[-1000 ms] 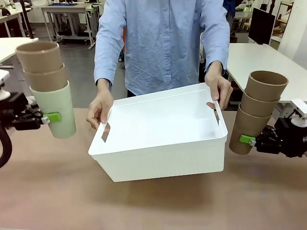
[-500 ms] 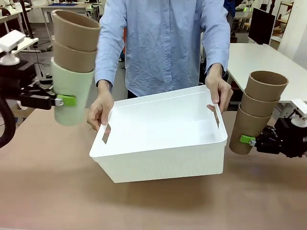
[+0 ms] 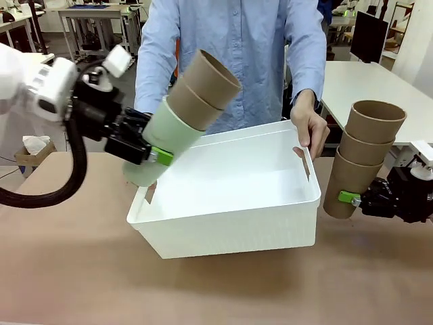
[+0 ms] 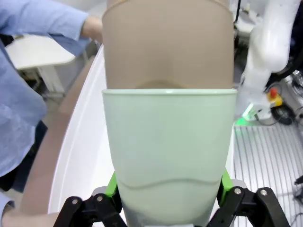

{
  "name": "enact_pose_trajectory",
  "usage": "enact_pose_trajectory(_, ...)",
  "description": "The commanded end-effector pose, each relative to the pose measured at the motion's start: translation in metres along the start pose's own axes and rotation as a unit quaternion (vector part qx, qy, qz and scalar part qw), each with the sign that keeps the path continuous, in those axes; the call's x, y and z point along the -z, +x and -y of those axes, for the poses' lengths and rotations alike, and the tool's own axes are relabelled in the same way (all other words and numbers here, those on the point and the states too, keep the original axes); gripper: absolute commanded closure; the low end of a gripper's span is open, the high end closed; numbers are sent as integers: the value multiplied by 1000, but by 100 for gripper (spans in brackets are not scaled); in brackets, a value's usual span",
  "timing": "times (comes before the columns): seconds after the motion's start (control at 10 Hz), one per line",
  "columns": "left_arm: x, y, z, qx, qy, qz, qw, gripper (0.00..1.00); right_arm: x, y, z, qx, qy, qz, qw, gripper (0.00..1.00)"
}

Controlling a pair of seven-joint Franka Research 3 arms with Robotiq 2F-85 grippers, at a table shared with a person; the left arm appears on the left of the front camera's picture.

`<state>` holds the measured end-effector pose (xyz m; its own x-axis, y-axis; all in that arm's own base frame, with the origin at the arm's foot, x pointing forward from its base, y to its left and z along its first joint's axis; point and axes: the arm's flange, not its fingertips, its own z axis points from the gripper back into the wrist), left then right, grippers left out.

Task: Stack the cups and store them in the basket.
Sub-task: Place the stack of Reusable plastic cups into the Pantry Basket.

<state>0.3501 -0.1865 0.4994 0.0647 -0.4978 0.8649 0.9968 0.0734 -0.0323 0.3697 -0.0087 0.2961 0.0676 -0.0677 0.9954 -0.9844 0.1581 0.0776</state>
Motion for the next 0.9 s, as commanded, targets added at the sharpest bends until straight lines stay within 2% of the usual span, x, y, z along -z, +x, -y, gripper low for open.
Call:
enact_pose_trajectory(0.0,31,24,-15,-8,3,-62,998,13,1,5,0,-8,1,0,1000,16)
enact_pose_trajectory(0.4,85,11,-36,-24,10,-147,989,13,1,5,0,-8,1,0,1000,16)
enact_pose_trajectory(0.8,134,-4,-40,-24,3,-213,977,13,1,5,0,-8,1,0,1000,16)
